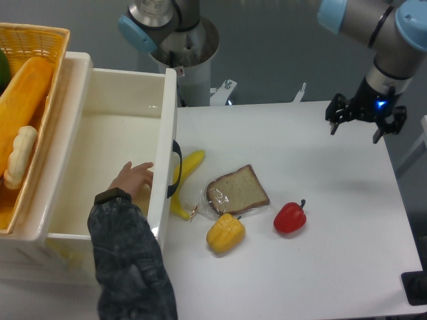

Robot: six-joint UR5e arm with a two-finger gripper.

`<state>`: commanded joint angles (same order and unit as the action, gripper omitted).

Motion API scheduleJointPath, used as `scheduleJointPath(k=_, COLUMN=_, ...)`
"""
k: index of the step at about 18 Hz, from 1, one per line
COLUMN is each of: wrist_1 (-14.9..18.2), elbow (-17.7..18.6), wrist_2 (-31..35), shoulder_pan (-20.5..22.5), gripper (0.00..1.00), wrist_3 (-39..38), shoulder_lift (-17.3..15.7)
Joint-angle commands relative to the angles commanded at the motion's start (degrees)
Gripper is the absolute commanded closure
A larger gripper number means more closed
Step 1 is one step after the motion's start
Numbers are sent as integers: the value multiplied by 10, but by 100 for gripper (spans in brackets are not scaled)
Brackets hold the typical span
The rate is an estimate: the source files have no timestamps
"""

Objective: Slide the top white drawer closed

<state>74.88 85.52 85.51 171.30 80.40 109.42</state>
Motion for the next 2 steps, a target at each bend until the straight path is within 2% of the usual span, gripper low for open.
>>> scheduleJointPath(k=2, wrist_1=1, elbow=0, wrist_2=25, shoulder_pan=0, gripper=0, wrist_3=35, shoulder_lift=4)
